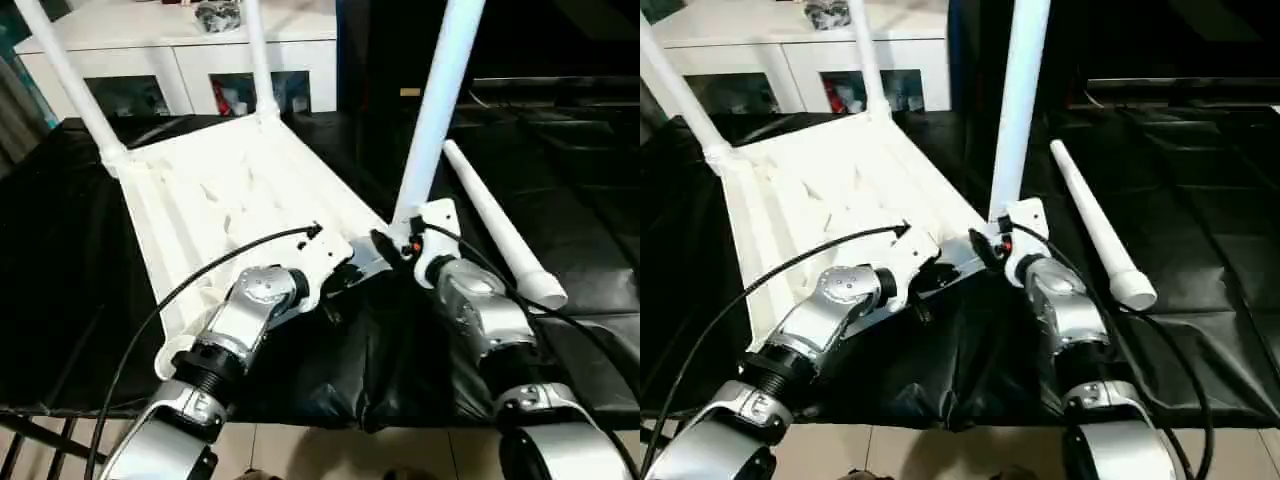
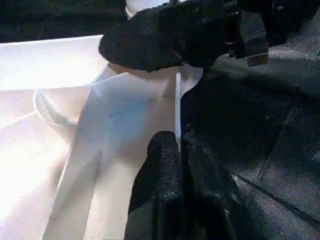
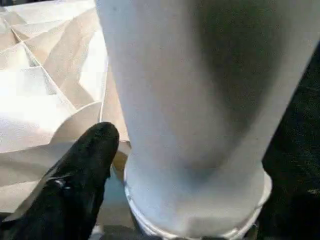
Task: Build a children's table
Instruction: Insert table leg to table base
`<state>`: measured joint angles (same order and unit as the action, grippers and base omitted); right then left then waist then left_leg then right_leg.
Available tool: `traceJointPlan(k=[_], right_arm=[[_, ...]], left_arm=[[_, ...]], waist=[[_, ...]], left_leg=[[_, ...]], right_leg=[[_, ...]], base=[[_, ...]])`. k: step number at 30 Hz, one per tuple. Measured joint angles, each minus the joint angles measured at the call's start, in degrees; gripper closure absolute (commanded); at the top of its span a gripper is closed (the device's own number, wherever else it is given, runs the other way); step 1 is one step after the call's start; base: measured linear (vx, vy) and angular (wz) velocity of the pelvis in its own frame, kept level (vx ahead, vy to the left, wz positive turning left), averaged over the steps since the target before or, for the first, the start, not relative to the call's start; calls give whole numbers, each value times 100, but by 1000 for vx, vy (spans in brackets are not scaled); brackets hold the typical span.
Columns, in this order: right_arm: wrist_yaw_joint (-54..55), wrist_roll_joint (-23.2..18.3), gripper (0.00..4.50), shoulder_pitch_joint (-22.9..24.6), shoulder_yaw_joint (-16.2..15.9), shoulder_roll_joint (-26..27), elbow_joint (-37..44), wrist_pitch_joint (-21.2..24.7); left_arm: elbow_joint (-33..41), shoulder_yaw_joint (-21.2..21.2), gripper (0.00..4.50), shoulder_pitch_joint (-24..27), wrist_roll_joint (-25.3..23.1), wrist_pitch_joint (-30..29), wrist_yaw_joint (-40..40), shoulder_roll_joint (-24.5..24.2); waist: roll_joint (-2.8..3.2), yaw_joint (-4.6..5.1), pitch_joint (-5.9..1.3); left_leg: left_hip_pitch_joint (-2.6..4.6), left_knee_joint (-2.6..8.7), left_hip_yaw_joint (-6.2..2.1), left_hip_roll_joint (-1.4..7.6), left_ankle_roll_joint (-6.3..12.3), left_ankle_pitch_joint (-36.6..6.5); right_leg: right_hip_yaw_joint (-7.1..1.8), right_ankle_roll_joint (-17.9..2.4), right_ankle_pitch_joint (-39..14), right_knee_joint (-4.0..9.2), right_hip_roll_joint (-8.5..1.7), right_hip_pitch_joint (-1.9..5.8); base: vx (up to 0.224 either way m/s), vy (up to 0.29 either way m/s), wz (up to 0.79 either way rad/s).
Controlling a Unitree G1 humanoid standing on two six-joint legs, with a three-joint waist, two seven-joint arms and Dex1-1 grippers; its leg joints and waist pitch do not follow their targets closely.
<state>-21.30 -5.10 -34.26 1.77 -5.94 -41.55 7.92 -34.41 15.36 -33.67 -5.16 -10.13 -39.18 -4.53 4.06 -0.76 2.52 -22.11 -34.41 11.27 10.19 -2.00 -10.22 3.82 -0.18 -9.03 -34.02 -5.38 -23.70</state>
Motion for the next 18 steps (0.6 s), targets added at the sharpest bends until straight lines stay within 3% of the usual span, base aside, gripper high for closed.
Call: traceJointPlan(k=[2, 11, 18], right_arm=[[0, 0, 9, -27, 3, 17, -35, -8], [-182, 56, 9, -109, -9, -9, -212, -260], [-991, 42, 9, 112, -189, -260, -42, -481]], left_arm=[[0, 2, 450, 0, -1, 0, -4, 0], [60, 4, 450, 34, 45, 104, -288, -110], [210, 7, 450, 174, 141, 283, -778, -370]], waist=[[0, 2, 0], [1, -9, 1], [10, -83, 4]], left_leg=[[-1, 0, 0, 0, 0, 0], [-8, 8, 0, 0, 0, 0], [-10, 14, 2, 1, 0, 0]], right_leg=[[0, 0, 0, 2, 0, 1], [1, -2, 1, 1, 0, -8], [2, -2, 1, -2, 0, -15]], base=[[0, 0, 0], [0, 0, 0], [0, 0, 0]])
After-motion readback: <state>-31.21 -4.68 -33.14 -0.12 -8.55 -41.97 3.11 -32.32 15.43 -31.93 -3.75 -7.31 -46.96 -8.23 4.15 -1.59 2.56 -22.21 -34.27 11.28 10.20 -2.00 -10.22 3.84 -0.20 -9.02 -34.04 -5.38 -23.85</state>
